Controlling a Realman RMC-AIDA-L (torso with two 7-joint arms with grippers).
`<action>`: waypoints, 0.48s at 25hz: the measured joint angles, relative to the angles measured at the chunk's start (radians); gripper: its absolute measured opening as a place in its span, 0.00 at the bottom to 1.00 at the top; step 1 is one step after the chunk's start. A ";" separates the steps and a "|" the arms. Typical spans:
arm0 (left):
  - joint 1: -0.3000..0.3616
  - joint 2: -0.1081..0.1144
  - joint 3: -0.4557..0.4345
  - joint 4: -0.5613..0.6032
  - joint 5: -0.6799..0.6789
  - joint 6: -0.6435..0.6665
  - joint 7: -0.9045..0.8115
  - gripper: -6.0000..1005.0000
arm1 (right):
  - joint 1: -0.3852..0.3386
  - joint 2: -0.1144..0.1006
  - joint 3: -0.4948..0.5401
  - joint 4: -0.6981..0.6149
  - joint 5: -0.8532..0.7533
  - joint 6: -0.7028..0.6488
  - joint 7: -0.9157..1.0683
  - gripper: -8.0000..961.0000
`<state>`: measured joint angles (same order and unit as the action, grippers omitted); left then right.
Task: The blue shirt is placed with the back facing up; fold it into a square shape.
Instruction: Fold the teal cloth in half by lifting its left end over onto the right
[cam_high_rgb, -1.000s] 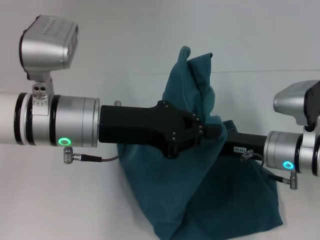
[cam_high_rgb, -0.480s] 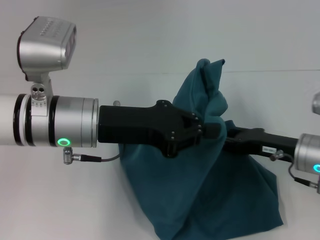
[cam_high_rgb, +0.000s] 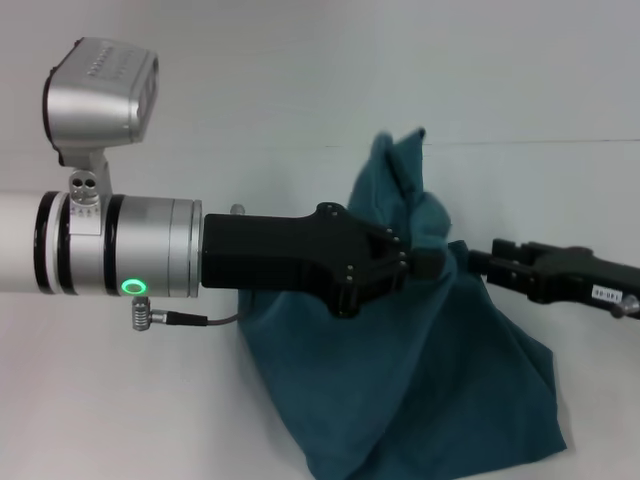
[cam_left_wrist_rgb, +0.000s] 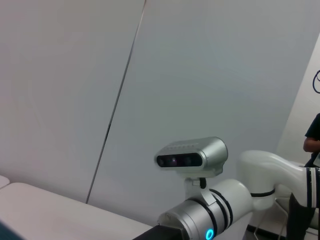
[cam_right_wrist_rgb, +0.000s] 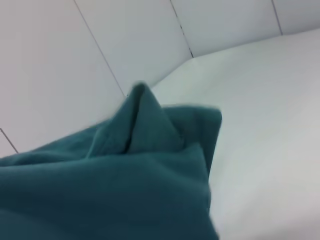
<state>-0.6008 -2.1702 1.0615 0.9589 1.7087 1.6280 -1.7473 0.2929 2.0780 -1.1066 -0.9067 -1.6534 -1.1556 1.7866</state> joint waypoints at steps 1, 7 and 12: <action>0.000 0.000 0.000 -0.002 0.000 -0.001 0.002 0.01 | -0.001 0.002 0.003 -0.002 -0.017 -0.003 0.005 0.57; -0.001 0.000 0.000 -0.007 -0.008 -0.002 0.006 0.01 | -0.016 0.009 0.025 -0.003 -0.059 -0.018 0.013 0.57; -0.003 0.000 0.004 -0.045 -0.012 -0.002 0.023 0.01 | -0.024 0.013 0.095 -0.018 -0.053 -0.051 0.005 0.56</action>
<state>-0.6034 -2.1705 1.0659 0.9138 1.6965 1.6258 -1.7241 0.2686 2.0913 -1.0112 -0.9245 -1.7059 -1.2066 1.7920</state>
